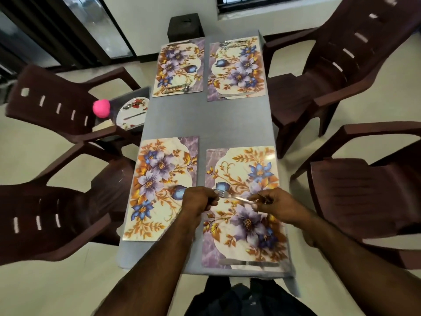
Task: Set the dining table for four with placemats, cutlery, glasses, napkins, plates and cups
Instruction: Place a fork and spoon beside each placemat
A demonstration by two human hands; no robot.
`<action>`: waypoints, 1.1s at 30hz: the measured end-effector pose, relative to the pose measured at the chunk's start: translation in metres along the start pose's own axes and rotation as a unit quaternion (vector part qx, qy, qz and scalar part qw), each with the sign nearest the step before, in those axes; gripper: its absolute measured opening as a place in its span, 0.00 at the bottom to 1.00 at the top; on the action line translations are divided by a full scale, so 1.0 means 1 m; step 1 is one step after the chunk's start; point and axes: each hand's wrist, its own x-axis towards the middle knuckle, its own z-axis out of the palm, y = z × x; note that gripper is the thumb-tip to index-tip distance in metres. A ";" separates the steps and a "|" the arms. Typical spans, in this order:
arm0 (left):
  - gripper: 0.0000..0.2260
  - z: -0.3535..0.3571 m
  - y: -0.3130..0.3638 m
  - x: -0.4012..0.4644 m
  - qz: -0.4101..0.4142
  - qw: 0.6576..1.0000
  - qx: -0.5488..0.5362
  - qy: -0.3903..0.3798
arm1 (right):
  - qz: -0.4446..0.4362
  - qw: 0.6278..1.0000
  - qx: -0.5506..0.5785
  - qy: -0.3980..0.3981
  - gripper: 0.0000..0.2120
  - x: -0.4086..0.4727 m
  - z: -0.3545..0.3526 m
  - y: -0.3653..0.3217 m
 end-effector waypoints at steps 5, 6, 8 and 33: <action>0.04 0.024 0.014 0.045 -0.021 1.000 0.010 -0.009 | 0.011 0.987 -0.072 0.145 0.13 0.049 -0.010 0.007; 0.05 0.027 0.019 0.052 -0.003 0.999 0.044 -0.026 | 0.012 0.983 -0.087 0.163 0.13 0.060 -0.017 0.008; 0.07 0.031 0.027 0.073 0.075 0.978 0.188 -0.051 | 0.012 0.975 -0.132 0.180 0.14 0.082 -0.032 0.006; 0.16 0.043 0.078 0.156 0.253 0.923 0.289 0.037 | 0.074 0.942 0.160 0.285 0.18 0.166 -0.063 -0.040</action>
